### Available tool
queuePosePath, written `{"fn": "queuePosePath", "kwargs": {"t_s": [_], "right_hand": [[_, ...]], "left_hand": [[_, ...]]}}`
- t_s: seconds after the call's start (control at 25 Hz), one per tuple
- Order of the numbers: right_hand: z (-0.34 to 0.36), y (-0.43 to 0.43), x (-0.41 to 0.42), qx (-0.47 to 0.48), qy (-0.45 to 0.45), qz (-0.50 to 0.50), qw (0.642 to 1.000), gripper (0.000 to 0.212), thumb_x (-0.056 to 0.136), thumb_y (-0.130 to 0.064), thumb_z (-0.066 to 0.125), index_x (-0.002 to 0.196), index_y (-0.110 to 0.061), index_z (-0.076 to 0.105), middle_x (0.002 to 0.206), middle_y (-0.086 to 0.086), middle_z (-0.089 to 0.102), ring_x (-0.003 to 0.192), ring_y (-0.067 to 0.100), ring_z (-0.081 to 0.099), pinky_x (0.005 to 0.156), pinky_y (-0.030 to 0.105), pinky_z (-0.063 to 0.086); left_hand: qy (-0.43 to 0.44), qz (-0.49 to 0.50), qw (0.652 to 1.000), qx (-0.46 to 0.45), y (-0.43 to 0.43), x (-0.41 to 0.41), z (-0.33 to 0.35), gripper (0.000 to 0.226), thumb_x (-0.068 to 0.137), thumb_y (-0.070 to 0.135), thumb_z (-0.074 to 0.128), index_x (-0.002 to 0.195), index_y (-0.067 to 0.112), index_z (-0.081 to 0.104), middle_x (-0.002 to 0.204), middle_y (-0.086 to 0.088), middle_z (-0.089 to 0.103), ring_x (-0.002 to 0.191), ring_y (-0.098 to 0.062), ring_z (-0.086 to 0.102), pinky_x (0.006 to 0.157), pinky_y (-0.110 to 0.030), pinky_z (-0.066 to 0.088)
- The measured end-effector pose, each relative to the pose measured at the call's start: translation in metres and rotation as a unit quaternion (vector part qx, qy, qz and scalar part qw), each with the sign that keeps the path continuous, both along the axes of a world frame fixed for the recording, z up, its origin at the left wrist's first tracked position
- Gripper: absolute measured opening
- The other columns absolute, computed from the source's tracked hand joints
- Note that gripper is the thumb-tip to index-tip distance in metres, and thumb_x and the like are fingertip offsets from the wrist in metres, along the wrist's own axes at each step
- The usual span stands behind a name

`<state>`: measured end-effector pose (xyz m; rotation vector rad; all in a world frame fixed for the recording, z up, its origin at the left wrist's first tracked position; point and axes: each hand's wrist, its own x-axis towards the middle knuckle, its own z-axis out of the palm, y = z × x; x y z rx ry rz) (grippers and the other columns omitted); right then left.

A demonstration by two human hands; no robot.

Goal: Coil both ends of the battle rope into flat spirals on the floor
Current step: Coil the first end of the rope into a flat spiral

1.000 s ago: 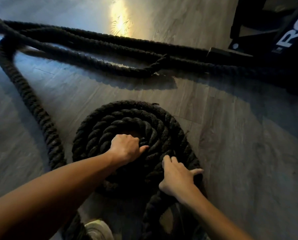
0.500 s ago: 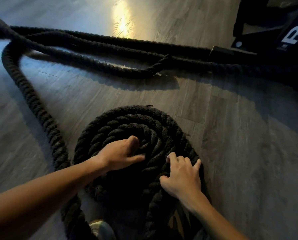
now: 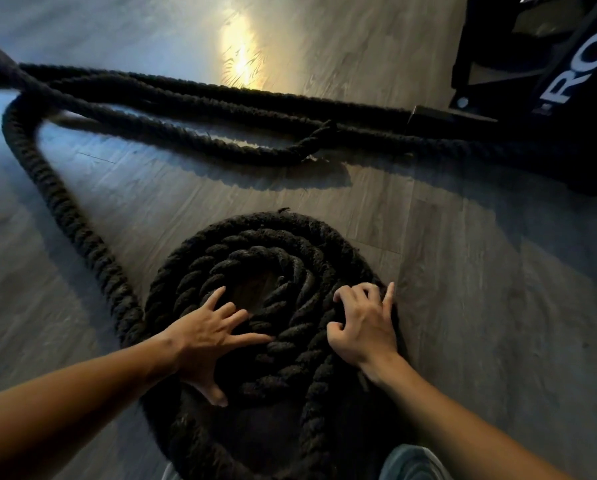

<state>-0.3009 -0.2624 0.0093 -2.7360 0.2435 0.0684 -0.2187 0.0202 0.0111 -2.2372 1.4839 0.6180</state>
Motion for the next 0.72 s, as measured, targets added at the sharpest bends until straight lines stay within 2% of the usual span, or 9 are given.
{"fn": "queuePosePath", "kwargs": {"t_s": [0.04, 0.12, 0.2, 0.24, 0.32, 0.44, 0.56, 0.6, 0.72], "right_hand": [[0.004, 0.007, 0.000, -0.021, -0.008, -0.027, 0.999, 0.041, 0.069, -0.029, 0.060, 0.110, -0.023, 0.057, 0.121, 0.001, 0.056, 0.130, 0.031, 0.040, 0.117, 0.069, 0.001], [0.005, 0.023, -0.009, -0.014, -0.003, -0.120, 0.993, 0.064, 0.073, -0.033, 0.066, 0.134, -0.024, 0.047, 0.152, 0.016, 0.031, 0.143, 0.042, 0.022, 0.114, 0.070, 0.006], [0.002, 0.034, -0.020, 0.089, 0.052, -0.201, 0.974, 0.085, 0.082, -0.037, 0.065, 0.153, -0.033, 0.016, 0.161, 0.022, 0.002, 0.145, 0.047, 0.013, 0.114, 0.063, 0.020], [0.000, 0.034, -0.022, 0.160, 0.066, -0.230, 0.958, 0.090, 0.086, -0.036, 0.063, 0.154, -0.040, 0.004, 0.161, 0.024, -0.002, 0.143, 0.048, 0.018, 0.112, 0.056, 0.027], [-0.001, 0.027, -0.015, 0.279, 0.038, -0.266, 0.922, 0.094, 0.086, -0.027, 0.063, 0.152, -0.048, 0.001, 0.157, 0.026, 0.014, 0.128, 0.043, 0.038, 0.104, 0.043, 0.037], [-0.010, 0.010, -0.003, 0.399, -0.042, -0.286, 0.870, 0.096, 0.071, -0.012, 0.071, 0.150, -0.047, 0.028, 0.148, 0.002, 0.045, 0.126, 0.016, 0.051, 0.106, 0.034, 0.044], [-0.021, -0.001, 0.003, 0.528, -0.014, -0.266, 0.806, 0.093, 0.059, -0.008, 0.069, 0.132, -0.061, 0.047, 0.131, -0.003, 0.062, 0.099, 0.009, 0.066, 0.076, 0.027, 0.056], [-0.023, -0.005, 0.007, 0.533, -0.004, -0.246, 0.809, 0.092, 0.058, -0.008, 0.069, 0.130, -0.062, 0.048, 0.128, -0.001, 0.064, 0.094, 0.010, 0.067, 0.071, 0.026, 0.056], [-0.010, -0.015, 0.032, 0.460, 0.012, -0.182, 0.869, 0.091, 0.062, -0.011, 0.071, 0.138, -0.053, 0.044, 0.132, -0.004, 0.060, 0.103, -0.002, 0.062, 0.082, 0.016, 0.053]], "left_hand": [[-0.007, 0.018, 1.000, -0.009, -0.001, -0.003, -0.002, 0.129, 0.046, 0.106, 0.033, 0.153, 0.049, -0.012, 0.143, -0.020, 0.041, 0.123, -0.042, 0.042, 0.116, -0.069, -0.003], [-0.013, 0.062, 0.997, -0.045, -0.006, -0.013, -0.008, 0.128, 0.047, 0.106, 0.034, 0.153, 0.051, -0.012, 0.136, -0.019, 0.047, 0.117, -0.042, 0.046, 0.116, -0.070, 0.006], [-0.021, 0.113, 0.990, -0.083, -0.015, -0.024, -0.011, 0.125, 0.048, 0.105, 0.036, 0.153, 0.052, -0.009, 0.133, -0.018, 0.051, 0.112, -0.043, 0.050, 0.113, -0.070, 0.015], [-0.030, 0.134, 0.986, -0.096, -0.019, -0.028, -0.013, 0.124, 0.048, 0.104, 0.037, 0.153, 0.053, -0.006, 0.132, -0.018, 0.053, 0.110, -0.042, 0.051, 0.112, -0.071, 0.018], [-0.046, 0.163, 0.979, -0.116, -0.025, -0.034, -0.013, 0.123, 0.048, 0.103, 0.038, 0.154, 0.053, 0.000, 0.127, -0.017, 0.056, 0.106, -0.042, 0.053, 0.110, -0.071, 0.022], [-0.056, 0.213, 0.967, -0.132, -0.035, -0.043, -0.014, 0.121, 0.049, 0.105, 0.034, 0.154, 0.052, 0.004, 0.123, -0.015, 0.056, 0.104, -0.040, 0.053, 0.108, -0.071, 0.023], [-0.066, 0.269, 0.951, -0.139, -0.052, -0.055, -0.018, 0.121, 0.051, 0.107, 0.027, 0.155, 0.050, 0.004, 0.126, -0.014, 0.056, 0.106, -0.039, 0.052, 0.104, -0.068, 0.025], [-0.068, 0.283, 0.947, -0.137, -0.058, -0.056, -0.018, 0.121, 0.050, 0.107, 0.024, 0.155, 0.050, 0.003, 0.126, -0.014, 0.056, 0.106, -0.038, 0.051, 0.103, -0.066, 0.026], [-0.057, 0.330, 0.933, -0.135, -0.069, -0.054, -0.019, 0.122, 0.047, 0.109, 0.015, 0.153, 0.052, -0.004, 0.128, -0.011, 0.051, 0.108, -0.036, 0.049, 0.100, -0.061, 0.028]]}}
